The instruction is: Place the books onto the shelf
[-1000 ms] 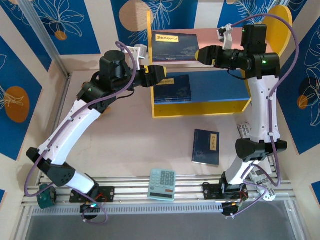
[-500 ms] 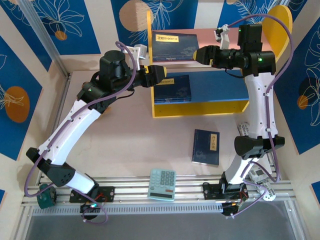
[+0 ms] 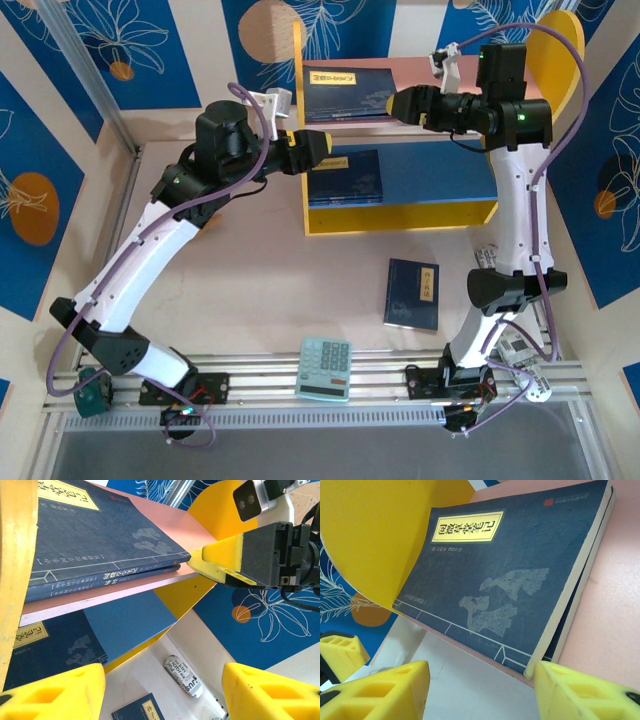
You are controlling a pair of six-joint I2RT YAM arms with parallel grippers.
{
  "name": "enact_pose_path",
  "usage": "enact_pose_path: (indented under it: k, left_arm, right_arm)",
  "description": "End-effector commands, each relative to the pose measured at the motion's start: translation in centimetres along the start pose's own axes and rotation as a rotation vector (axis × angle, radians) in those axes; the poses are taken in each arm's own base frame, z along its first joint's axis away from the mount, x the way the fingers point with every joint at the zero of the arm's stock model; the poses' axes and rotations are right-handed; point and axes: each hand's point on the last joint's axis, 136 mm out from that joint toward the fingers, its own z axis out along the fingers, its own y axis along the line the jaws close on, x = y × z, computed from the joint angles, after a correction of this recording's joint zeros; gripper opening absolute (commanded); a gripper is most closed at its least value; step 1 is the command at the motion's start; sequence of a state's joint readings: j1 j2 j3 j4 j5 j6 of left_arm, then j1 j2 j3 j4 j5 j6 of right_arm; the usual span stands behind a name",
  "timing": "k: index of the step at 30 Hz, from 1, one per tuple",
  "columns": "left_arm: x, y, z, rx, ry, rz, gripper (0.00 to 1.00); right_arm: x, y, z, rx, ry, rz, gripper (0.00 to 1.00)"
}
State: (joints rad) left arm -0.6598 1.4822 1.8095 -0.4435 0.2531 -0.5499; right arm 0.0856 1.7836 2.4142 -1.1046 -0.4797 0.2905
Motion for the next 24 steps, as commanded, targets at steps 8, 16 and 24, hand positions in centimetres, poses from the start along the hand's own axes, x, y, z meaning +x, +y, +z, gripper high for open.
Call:
enact_pose_path:
  k: [8,16,24]
  left_arm:
    - [-0.9,-1.0,-1.5,0.01,-0.037,0.024,0.64]
    - [-0.9,-1.0,-1.4,0.011,-0.038,0.024,0.64]
    - [-1.4,0.2,-3.1,-0.086,-0.062,0.064,0.64]
  right_arm:
    - [0.1,0.4,0.9,-0.026,0.022,-0.006,0.57]
    - [0.6,-0.1,1.1,0.006,0.035,-0.011,0.58]
    - [1.1,-0.5,0.2,0.054,0.031,-0.027,0.59]
